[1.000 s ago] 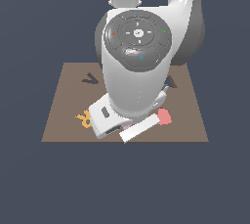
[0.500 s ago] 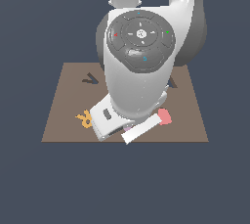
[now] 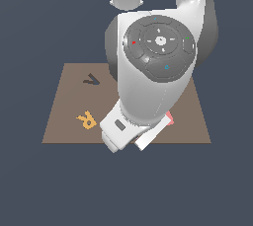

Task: Insert a designated object into the corresponding slot on a board.

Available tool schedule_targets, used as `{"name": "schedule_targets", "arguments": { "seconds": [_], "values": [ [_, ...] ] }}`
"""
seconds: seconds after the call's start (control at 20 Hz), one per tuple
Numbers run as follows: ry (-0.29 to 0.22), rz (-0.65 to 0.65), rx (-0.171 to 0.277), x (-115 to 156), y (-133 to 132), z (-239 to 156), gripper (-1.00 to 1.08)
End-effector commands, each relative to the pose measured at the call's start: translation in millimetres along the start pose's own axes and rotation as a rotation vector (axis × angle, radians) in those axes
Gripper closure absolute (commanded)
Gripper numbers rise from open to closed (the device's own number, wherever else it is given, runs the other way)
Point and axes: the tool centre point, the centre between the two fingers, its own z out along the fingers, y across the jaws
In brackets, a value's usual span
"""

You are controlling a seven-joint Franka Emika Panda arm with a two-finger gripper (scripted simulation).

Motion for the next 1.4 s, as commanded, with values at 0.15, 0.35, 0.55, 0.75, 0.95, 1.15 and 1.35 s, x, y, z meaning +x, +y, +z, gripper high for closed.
{"name": "schedule_targets", "arguments": {
  "seconds": [0.15, 0.35, 0.55, 0.75, 0.95, 1.15, 1.35],
  "values": [
    [0.001, -0.174, -0.001, 16, -7, -1, 1.08],
    [0.001, -0.335, -0.001, 29, -16, -1, 1.08],
    [0.001, -0.518, -0.001, 42, -29, -2, 1.08],
    [0.001, -0.705, -0.002, 52, -44, -2, 1.08],
    [0.001, -0.895, -0.002, 60, -62, -3, 1.08],
    [0.001, -1.087, -0.003, 64, -80, -4, 1.08],
    [0.001, -1.281, -0.003, 65, -100, -4, 1.08]
  ]
}}
